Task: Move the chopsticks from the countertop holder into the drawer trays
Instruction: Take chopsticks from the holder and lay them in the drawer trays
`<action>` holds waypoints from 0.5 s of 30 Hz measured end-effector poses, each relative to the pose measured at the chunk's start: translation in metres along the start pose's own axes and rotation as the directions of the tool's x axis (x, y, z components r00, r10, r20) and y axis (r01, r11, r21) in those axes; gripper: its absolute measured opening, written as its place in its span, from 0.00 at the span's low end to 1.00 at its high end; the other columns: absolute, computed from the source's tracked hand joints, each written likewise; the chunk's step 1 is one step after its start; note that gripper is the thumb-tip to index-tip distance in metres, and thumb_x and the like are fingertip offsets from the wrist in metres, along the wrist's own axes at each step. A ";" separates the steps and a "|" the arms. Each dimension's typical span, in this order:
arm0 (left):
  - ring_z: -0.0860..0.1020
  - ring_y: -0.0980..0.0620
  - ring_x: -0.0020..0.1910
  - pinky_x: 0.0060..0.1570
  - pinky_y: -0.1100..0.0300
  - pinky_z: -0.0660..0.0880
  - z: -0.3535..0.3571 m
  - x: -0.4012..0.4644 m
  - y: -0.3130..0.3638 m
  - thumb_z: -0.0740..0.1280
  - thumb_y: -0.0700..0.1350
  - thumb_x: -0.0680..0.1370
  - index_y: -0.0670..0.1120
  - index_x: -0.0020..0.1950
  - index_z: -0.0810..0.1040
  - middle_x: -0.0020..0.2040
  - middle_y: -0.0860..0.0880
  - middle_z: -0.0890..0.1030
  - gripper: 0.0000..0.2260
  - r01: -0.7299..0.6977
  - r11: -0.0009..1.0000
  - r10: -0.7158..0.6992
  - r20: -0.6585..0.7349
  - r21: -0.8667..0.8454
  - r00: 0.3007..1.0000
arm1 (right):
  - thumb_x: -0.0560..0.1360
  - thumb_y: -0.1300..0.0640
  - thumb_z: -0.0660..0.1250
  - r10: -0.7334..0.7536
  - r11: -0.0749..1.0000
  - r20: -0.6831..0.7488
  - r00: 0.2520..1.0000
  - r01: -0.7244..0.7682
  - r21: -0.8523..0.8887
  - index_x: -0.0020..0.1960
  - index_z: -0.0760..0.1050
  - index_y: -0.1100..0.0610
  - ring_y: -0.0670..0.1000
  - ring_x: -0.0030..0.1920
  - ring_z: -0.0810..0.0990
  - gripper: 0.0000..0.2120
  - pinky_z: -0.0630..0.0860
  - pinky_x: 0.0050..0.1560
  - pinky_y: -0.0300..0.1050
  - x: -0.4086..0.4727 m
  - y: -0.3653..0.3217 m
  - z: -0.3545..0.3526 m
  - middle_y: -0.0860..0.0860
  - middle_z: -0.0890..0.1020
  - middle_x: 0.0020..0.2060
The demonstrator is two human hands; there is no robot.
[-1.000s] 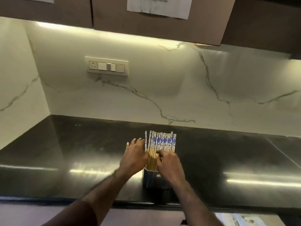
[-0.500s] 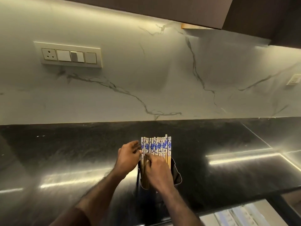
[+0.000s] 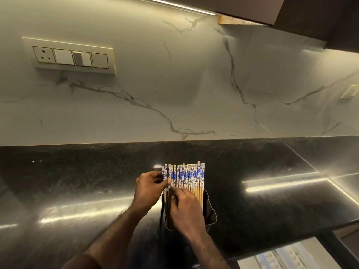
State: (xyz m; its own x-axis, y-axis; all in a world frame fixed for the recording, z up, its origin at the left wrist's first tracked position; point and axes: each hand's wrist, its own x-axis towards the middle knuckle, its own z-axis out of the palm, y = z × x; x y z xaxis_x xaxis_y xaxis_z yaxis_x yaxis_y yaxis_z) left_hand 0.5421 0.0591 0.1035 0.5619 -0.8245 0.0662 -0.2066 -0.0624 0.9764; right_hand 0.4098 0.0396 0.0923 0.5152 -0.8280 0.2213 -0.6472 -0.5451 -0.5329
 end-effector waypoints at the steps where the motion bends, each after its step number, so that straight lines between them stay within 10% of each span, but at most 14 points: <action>1: 0.84 0.62 0.39 0.40 0.68 0.80 0.000 0.000 0.000 0.76 0.39 0.70 0.60 0.39 0.82 0.38 0.61 0.85 0.14 0.000 1.000 0.000 0.004 -0.003 1.000 | 0.80 0.53 0.60 0.003 1.000 0.000 1.000 -0.003 0.004 0.69 0.71 0.49 0.43 0.58 0.74 0.18 0.73 0.60 0.39 0.000 0.000 0.000 0.45 0.78 0.59; 15: 0.84 0.55 0.45 0.52 0.52 0.81 -0.020 0.001 0.049 0.73 0.37 0.72 0.53 0.47 0.81 0.44 0.52 0.85 0.11 -0.046 0.994 0.041 -0.047 -0.102 0.998 | 0.81 0.54 0.61 0.061 0.965 0.075 0.995 -0.078 0.249 0.68 0.73 0.48 0.43 0.52 0.81 0.16 0.77 0.55 0.38 -0.002 -0.011 -0.022 0.47 0.83 0.56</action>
State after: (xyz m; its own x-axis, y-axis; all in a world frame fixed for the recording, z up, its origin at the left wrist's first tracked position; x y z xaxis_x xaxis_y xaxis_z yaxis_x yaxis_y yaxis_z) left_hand 0.5483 0.0664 0.1556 0.5901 -0.7989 0.1162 -0.1496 0.0332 0.9882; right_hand 0.4035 0.0443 0.1157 0.5154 -0.8475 0.1271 -0.5247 -0.4293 -0.7351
